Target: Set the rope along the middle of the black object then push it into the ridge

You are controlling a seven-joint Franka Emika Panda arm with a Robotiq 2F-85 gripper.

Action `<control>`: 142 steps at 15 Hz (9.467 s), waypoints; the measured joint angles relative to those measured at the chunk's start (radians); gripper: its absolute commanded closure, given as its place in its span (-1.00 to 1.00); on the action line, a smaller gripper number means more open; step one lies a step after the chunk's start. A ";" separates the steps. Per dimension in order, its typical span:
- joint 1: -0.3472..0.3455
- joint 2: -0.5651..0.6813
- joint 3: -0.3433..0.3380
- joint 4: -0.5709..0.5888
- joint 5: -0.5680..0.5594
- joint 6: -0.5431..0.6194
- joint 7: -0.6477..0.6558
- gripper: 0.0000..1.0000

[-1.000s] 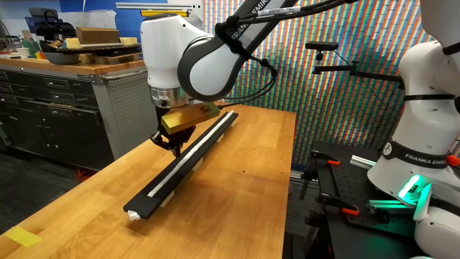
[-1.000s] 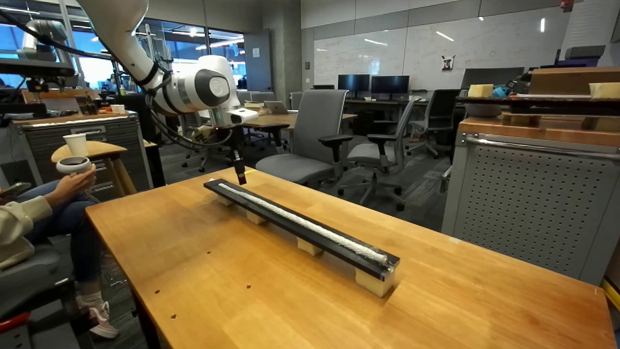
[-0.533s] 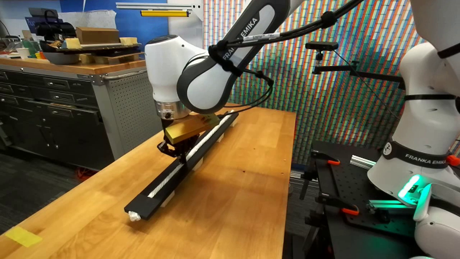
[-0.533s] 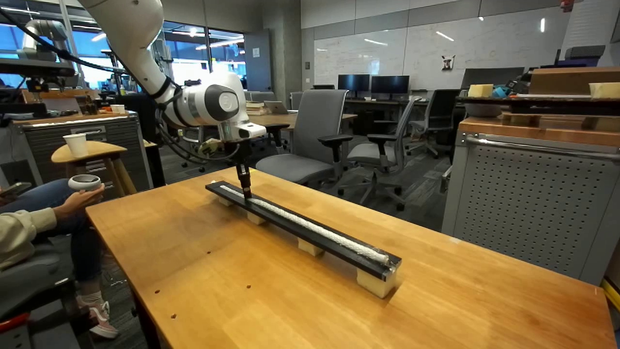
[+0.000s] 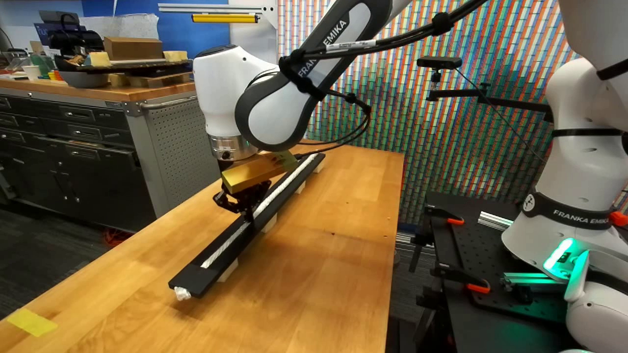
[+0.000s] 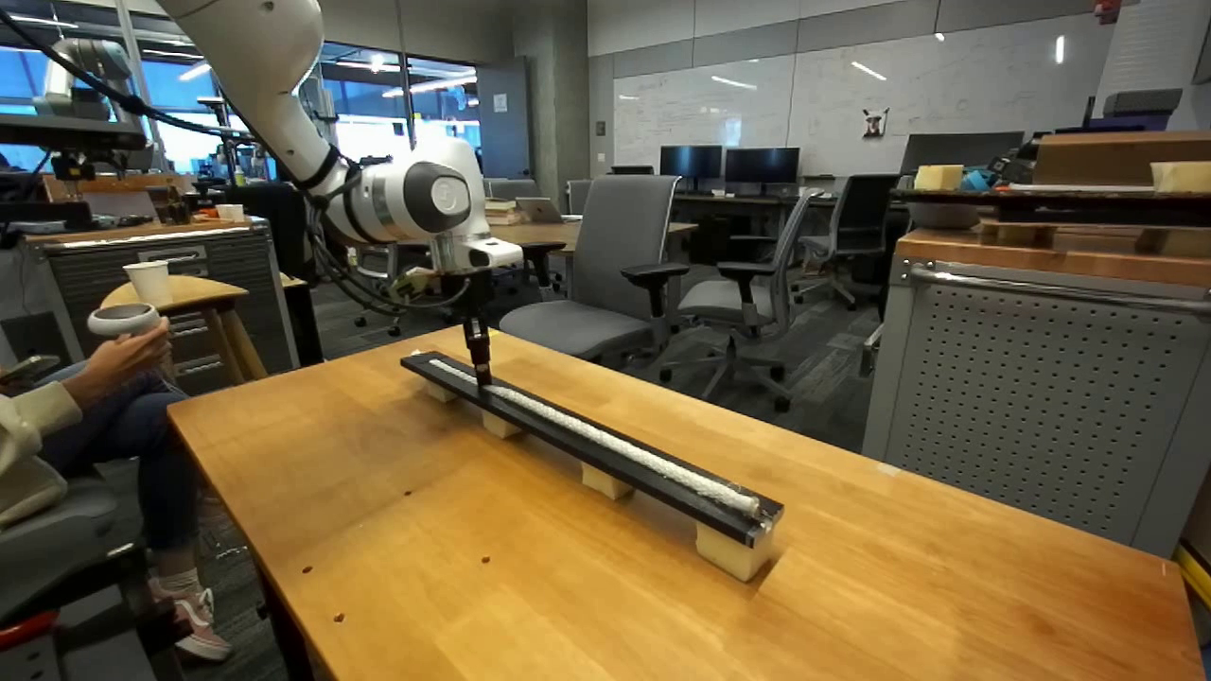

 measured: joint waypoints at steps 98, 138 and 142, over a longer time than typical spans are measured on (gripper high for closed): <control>-0.018 -0.151 -0.148 -0.250 -0.315 0.111 0.271 0.95; -0.053 -0.058 -0.162 -0.176 -0.448 0.128 0.466 0.95; -0.065 -0.051 -0.153 -0.157 -0.403 0.113 0.441 0.95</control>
